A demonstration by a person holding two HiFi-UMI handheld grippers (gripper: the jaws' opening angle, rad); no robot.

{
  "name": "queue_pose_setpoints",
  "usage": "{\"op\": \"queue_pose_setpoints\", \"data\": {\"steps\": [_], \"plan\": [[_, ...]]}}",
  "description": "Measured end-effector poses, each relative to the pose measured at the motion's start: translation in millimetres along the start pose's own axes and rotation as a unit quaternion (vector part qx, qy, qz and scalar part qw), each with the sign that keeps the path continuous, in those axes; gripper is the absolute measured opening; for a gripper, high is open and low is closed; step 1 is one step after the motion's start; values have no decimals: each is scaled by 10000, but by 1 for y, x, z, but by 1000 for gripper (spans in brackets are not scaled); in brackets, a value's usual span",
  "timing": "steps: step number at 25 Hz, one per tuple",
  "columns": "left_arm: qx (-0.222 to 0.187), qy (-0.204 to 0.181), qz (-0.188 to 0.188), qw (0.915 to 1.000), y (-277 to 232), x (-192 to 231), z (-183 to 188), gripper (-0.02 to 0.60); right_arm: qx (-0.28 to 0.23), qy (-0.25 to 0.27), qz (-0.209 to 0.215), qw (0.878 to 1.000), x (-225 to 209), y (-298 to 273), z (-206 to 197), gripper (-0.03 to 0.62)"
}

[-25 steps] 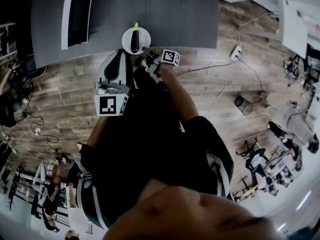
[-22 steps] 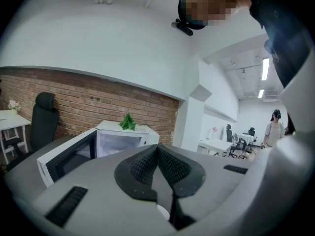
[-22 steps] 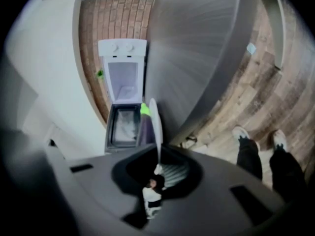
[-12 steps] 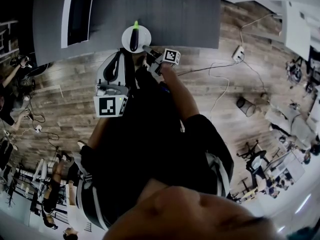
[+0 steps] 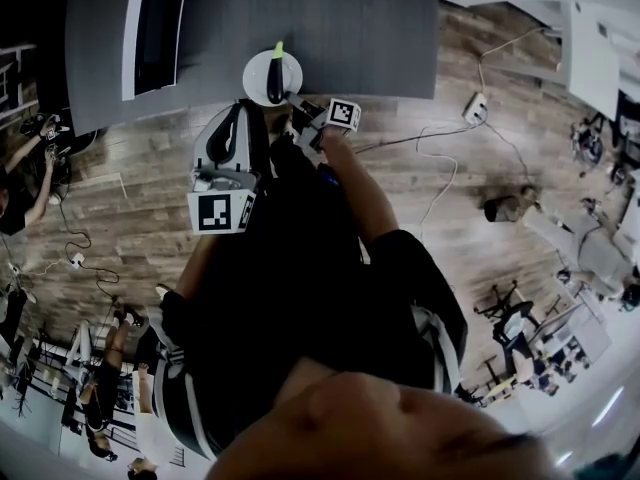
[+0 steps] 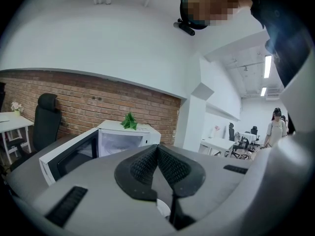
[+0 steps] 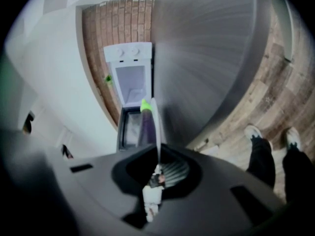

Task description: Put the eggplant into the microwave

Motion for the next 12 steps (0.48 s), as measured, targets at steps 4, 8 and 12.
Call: {"op": "queue_pose_setpoints", "data": {"steps": [4,8,12], "plan": [[-12,29,-24,10000,-4,1,3,37,-23,34,21,10000,9,1,5,40],[-59,31,-71,10000,-14,9,10,37,-57,50,6,10000,19,-3,12,40],[-119,87,-76,9999,-23,20,16,37,-124,0,-77,9999,29,-10,16,40]]}}
Point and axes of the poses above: the fingertips, and each gripper's own axes: y backward along the fingers, x to its left, z out of its top, the point moved 3 cm from there along y, backward along the fingers, and after that the axes turned 6 degrees about -x, right-handed, at the moved point
